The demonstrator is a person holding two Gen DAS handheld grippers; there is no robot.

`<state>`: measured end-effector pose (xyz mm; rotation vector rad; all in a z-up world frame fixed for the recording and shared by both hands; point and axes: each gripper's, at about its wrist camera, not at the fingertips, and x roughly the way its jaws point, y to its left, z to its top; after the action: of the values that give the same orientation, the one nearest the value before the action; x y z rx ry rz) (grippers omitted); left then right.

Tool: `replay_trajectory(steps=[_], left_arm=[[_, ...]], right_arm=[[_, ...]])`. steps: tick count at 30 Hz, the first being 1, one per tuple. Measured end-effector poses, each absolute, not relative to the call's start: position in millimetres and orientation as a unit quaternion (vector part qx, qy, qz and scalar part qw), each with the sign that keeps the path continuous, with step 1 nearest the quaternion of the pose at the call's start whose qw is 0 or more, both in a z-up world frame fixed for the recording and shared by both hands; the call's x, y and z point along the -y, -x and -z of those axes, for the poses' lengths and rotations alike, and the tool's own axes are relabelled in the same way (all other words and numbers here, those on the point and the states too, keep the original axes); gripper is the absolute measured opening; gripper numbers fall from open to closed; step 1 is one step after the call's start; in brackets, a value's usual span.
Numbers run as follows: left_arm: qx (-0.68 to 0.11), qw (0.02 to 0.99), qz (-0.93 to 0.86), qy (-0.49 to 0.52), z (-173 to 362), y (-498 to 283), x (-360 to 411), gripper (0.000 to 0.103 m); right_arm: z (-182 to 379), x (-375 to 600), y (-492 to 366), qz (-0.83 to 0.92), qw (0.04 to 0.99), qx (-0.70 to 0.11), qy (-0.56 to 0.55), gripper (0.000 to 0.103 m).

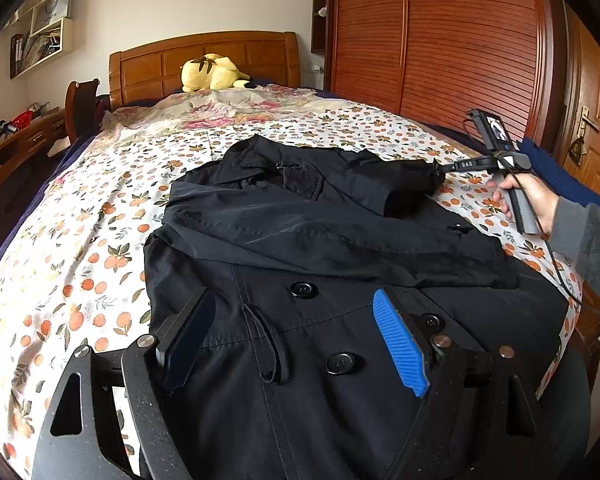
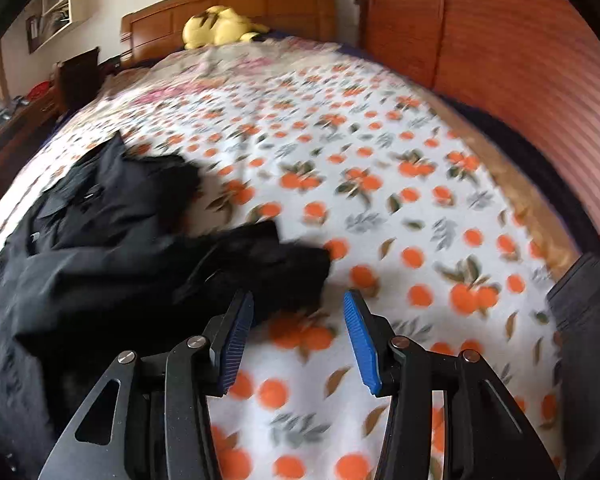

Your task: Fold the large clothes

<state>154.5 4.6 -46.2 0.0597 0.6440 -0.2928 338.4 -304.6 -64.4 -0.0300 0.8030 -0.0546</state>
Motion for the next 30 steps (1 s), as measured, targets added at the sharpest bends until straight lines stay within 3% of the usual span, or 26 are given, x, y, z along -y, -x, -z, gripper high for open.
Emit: replay_trajectory(steps=[14, 19, 22, 23, 30], left_arm=[[-0.324, 0.934, 0.146, -0.04, 51, -157, 2, 0.082], [-0.325, 0.934, 0.144, -0.043, 51, -157, 3, 0.082], [-0.324, 0.934, 0.143, -0.043, 51, -156, 4, 0.082], [-0.323, 0.934, 0.144, -0.043, 51, -156, 4, 0.082], [-0.325, 0.934, 0.142, -0.051, 53, -156, 5, 0.082]], right_arm=[[104, 300, -411, -0.019, 0.883, -0.453, -0.122, 0.05], [113, 298, -424, -0.026, 0.874, -0.472, -0.113, 0.049], [112, 294, -430, -0.033, 0.875, -0.476, -0.083, 0.028], [112, 294, -433, -0.033, 0.875, -0.477, -0.071, 0.013], [96, 268, -412, -0.053, 0.891, -0.45, 0.0, 0.006]])
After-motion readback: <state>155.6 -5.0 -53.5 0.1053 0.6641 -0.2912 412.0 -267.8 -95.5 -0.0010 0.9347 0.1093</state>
